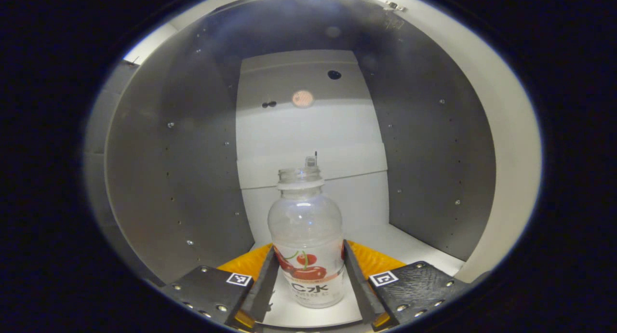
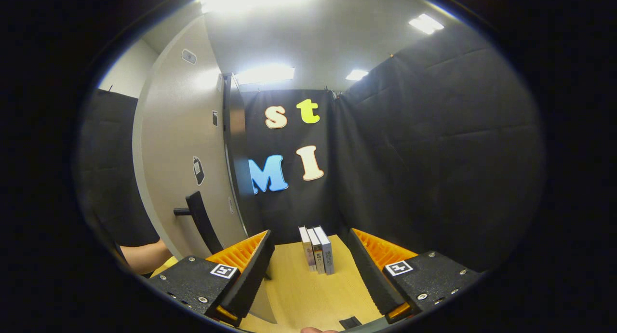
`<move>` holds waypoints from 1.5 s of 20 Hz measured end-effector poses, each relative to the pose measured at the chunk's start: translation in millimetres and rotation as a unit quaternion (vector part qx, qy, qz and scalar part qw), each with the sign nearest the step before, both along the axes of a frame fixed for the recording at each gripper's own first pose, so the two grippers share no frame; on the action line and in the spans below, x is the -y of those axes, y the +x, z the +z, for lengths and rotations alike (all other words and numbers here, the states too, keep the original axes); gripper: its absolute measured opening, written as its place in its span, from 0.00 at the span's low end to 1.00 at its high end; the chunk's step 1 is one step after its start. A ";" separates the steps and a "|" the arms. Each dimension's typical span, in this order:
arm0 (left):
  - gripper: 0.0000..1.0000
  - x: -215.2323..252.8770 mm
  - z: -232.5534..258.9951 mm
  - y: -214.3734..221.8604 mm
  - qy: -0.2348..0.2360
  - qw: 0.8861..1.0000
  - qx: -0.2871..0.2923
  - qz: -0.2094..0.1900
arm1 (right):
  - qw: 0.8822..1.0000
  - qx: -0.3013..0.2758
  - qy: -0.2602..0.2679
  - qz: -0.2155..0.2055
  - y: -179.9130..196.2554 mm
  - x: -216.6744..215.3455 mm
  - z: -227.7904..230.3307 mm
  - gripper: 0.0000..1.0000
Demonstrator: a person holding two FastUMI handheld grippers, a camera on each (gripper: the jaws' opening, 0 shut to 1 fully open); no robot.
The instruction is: Open the cabinet door with the right hand, grasp the bottle in the cabinet with the left hand and place it on the coaster, then close the cabinet door with the right hand.
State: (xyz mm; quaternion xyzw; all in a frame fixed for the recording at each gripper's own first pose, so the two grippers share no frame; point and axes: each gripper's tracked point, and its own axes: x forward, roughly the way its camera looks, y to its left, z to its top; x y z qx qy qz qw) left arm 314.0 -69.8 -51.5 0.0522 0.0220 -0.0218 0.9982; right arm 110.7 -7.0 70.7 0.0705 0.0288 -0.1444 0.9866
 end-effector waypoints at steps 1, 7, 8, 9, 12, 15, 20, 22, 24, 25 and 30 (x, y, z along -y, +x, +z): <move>0.73 2.3 2.4 -0.5 -0.005 1.000 0.001 -0.002 | 1.000 -0.001 -0.001 -0.001 -1.6 0.8 -0.6 0.95; 0.72 2.6 16.1 -2.8 0.008 1.000 0.019 -0.006 | 1.000 -0.004 -0.003 0.005 -8.9 0.6 -8.9 0.95; 0.68 0.9 13.1 -5.1 0.003 1.000 0.016 -0.008 | 1.000 -0.003 -0.001 0.005 -10.6 0.6 -9.5 0.95; 0.68 -1.1 13.1 -6.4 -0.003 1.000 0.012 -0.010 | 1.000 -0.003 0.001 0.005 -13.0 2.7 -11.0 0.95; 0.67 -2.7 11.7 -4.9 -0.023 1.000 0.010 -0.011 | 1.000 -0.006 0.001 0.005 -18.0 7.3 -16.7 0.95; 0.73 -4.9 9.8 -3.2 -0.020 1.000 0.012 -0.003 | 1.000 -0.012 0.000 0.008 -23.8 12.3 -27.0 0.95; 0.73 -1.9 10.8 -1.8 0.005 1.000 0.025 0.015 | 0.999 -0.020 0.006 0.031 -24.0 8.5 -45.4 0.95; 0.73 0.0 10.5 -2.4 0.012 0.999 0.032 0.015 | 0.999 -0.024 0.008 0.044 -22.2 6.6 -54.7 0.95; 0.73 -0.4 10.9 -1.9 0.012 0.999 0.039 0.009 | 0.998 -0.034 0.006 0.045 -22.0 8.2 -66.3 0.95; 0.73 -2.4 13.8 -2.5 0.017 0.999 0.046 0.014 | 0.998 -0.036 -0.001 0.042 -23.3 9.9 -69.6 0.91; 0.73 -5.2 15.2 0.1 0.017 0.997 0.065 0.037 | 0.998 -0.029 0.000 0.052 -15.2 7.3 -80.0 0.95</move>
